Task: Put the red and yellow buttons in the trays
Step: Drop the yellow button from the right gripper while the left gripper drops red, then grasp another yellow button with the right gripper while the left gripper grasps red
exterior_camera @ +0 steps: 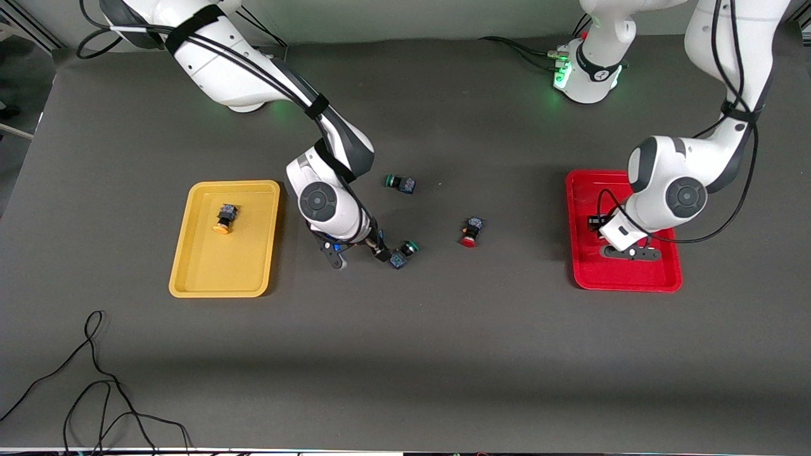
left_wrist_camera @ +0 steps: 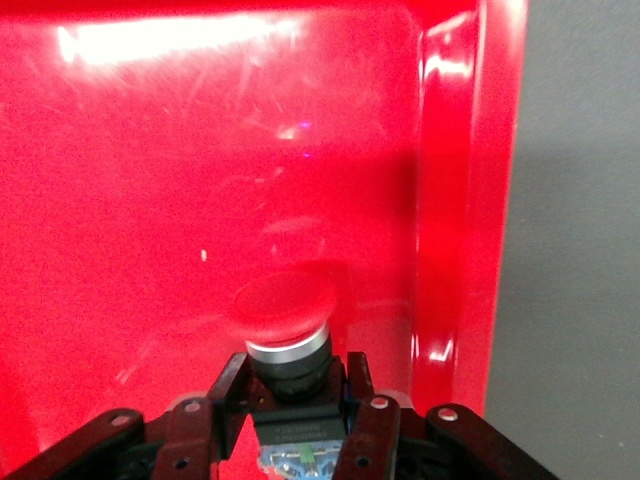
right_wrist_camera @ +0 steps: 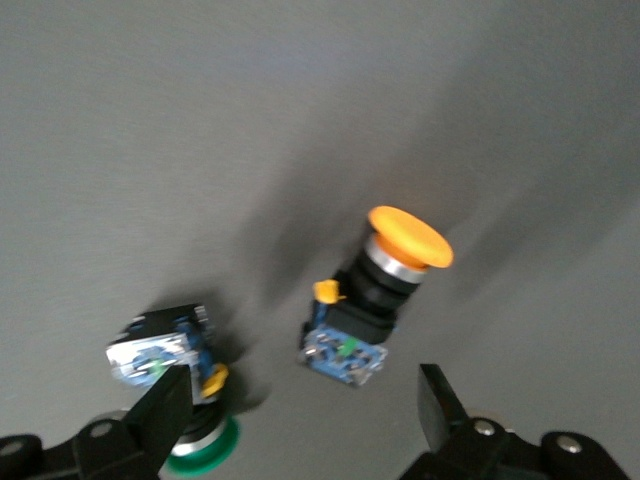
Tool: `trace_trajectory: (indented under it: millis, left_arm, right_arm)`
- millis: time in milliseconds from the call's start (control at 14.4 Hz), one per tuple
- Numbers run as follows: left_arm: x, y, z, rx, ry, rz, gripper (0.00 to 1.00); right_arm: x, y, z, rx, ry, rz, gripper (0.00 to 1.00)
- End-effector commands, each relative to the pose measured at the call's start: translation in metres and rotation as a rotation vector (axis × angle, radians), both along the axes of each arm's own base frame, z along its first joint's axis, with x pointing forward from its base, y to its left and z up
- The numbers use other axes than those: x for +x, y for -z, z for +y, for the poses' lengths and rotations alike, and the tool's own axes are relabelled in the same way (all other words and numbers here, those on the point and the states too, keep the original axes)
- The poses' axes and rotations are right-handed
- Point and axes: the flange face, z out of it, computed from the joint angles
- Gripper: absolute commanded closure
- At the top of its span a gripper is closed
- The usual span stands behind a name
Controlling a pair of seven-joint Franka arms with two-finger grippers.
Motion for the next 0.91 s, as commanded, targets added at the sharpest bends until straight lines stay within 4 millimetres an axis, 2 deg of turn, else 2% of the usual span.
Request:
trace_trajectory:
  millis: [0, 209, 278, 348, 418, 557, 627, 696, 766, 835]
  left_arm:
    - [0.007, -0.021, 0.003, 0.015, 0.013, -0.016, 0.00]
    - [0.020, -0.082, 0.006, 0.042, 0.005, 0.003, 0.00]
    - [0.025, -0.108, 0.006, 0.051, 0.007, 0.010, 0.00]
    - [0.031, -0.137, 0.007, 0.058, 0.010, 0.015, 0.00]
    - [0.035, -0.165, 0.006, 0.065, 0.009, 0.018, 0.00]
    - [0.043, -0.211, -0.005, 0.068, 0.020, 0.010, 0.00]
    - [0.046, -0.224, -0.017, 0.064, 0.021, 0.003, 0.00]
    - [0.047, -0.229, -0.033, 0.061, 0.039, -0.007, 0.00]
    - [0.045, -0.229, -0.052, 0.063, 0.042, -0.016, 0.00]
    - [0.042, -0.228, -0.078, 0.053, 0.063, -0.023, 0.00]
  right_arm:
    - [-0.007, 0.010, -0.009, -0.035, 0.016, 0.027, 0.00]
    - [-0.012, 0.022, -0.018, -0.070, -0.004, 0.031, 0.01]
    - [-0.011, 0.021, -0.018, -0.063, -0.001, 0.018, 0.07]
    - [-0.010, 0.021, -0.016, -0.058, -0.001, 0.010, 0.15]
    - [-0.010, 0.021, -0.016, -0.056, 0.000, 0.008, 0.27]
    - [-0.009, 0.019, -0.017, -0.056, -0.002, 0.005, 0.58]
    - [-0.008, 0.015, -0.017, -0.056, -0.001, 0.004, 0.71]
    - [-0.007, 0.009, -0.019, -0.055, -0.001, 0.000, 0.80]
    - [-0.007, -0.002, -0.019, -0.059, -0.011, 0.003, 0.84]
    - [-0.008, -0.019, -0.023, -0.072, -0.029, 0.017, 0.86]
